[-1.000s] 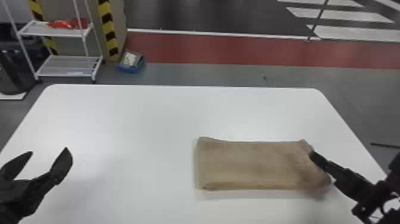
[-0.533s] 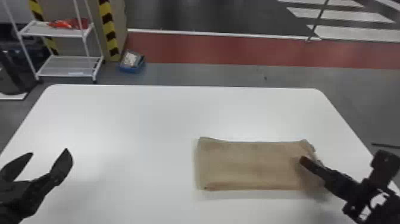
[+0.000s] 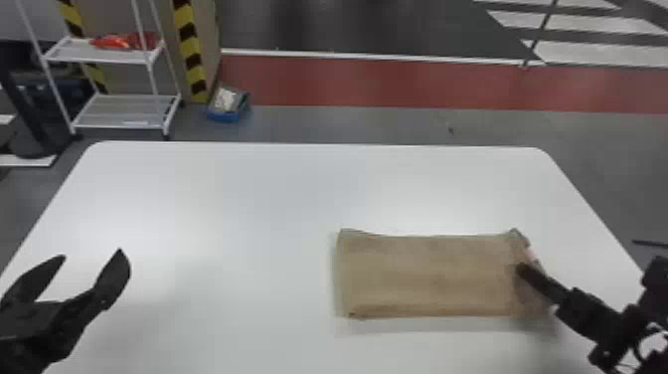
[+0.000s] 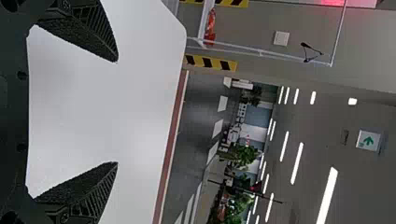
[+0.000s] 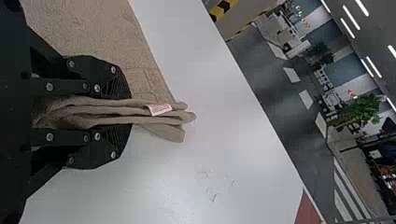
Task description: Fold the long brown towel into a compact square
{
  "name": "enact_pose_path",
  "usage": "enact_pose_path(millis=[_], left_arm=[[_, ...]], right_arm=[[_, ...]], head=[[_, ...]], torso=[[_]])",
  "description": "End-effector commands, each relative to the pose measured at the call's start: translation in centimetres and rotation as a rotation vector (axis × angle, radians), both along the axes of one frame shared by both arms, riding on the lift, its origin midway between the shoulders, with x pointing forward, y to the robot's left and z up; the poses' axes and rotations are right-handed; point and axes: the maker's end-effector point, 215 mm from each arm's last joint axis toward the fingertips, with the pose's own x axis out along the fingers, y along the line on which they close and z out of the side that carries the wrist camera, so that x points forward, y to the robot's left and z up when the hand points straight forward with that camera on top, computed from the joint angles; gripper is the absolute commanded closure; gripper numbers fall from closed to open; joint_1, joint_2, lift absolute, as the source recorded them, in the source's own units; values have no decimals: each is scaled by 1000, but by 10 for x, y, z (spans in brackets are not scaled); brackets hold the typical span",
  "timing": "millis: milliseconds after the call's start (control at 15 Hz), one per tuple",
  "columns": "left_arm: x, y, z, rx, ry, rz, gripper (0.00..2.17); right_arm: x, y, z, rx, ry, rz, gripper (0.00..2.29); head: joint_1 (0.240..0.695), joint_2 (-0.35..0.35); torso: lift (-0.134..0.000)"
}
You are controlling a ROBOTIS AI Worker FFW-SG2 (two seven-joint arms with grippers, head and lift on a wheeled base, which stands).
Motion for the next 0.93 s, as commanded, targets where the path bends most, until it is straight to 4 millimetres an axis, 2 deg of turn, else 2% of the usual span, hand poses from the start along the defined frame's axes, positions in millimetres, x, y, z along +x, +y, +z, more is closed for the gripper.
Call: enact_pose_path(millis=[0, 67, 133, 333, 467, 667, 800, 867], left_arm=[[0, 0, 0, -1, 1, 1, 83], [0, 0, 0, -1, 1, 1, 83], [0, 0, -1, -2, 2, 1, 83], [0, 0, 0, -1, 1, 1, 83], [0, 0, 0, -1, -1, 1, 83], [-1, 0, 1, 1, -1, 2, 83], [-1, 0, 1, 1, -1, 2, 83], [-1, 0, 0, 1, 1, 2, 83]], right_arm=[[-3, -5, 13, 29, -28, -11, 1440], [-6, -5, 17, 43, -26, -8, 1609], [-7, -2, 24, 59, -34, -4, 1656], [-2, 11, 49, 68, -69, 22, 1652], [7, 32, 81, 97, -110, 65, 1652], [16, 84, 128, 91, -164, 181, 1652], [13, 135, 137, 83, -171, 283, 1652], [11, 163, 137, 85, -167, 337, 1652]], head=[[695, -90], [695, -93], [695, -95], [695, -94], [695, -86], [695, -48], [695, -15], [695, 33]], torso=[[-123], [-123], [-123], [-123], [-123], [-123], [-123], [-123]])
